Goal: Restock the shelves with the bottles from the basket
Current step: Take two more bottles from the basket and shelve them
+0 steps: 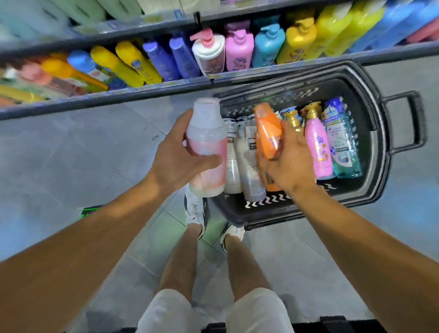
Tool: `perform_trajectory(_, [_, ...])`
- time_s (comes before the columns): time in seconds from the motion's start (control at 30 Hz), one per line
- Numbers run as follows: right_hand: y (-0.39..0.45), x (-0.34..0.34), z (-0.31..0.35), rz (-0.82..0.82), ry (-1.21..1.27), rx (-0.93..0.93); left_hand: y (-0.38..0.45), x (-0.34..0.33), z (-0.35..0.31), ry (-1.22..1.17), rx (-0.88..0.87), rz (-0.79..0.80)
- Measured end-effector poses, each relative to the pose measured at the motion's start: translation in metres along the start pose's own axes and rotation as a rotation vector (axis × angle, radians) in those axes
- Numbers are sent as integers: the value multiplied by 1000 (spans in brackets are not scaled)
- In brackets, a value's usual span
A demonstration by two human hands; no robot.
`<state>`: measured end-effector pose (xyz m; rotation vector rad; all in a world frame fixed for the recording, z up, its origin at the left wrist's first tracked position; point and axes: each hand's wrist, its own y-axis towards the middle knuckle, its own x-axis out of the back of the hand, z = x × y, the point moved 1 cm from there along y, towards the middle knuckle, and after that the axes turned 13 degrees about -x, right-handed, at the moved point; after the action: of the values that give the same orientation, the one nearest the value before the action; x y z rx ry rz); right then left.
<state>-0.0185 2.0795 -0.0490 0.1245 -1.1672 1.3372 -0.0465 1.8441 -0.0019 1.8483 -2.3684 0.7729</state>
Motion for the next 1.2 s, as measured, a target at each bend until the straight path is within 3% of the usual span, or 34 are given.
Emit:
perform_trajectory(0.23, [-79, 74, 134, 42, 272, 191, -58, 103, -119, 58, -134, -176])
perform_trajectory(0.5, [-180, 138, 297, 32, 313, 416, -153, 251, -226, 47, -323, -391])
perform_trajectory(0.9, [-340, 156, 499, -285, 340, 727, -271, 463, -309, 61, -744, -515])
perform_trajectory(1.2, [-431, 182, 599, -483, 340, 888, -320, 577, -366, 92, -988, -563])
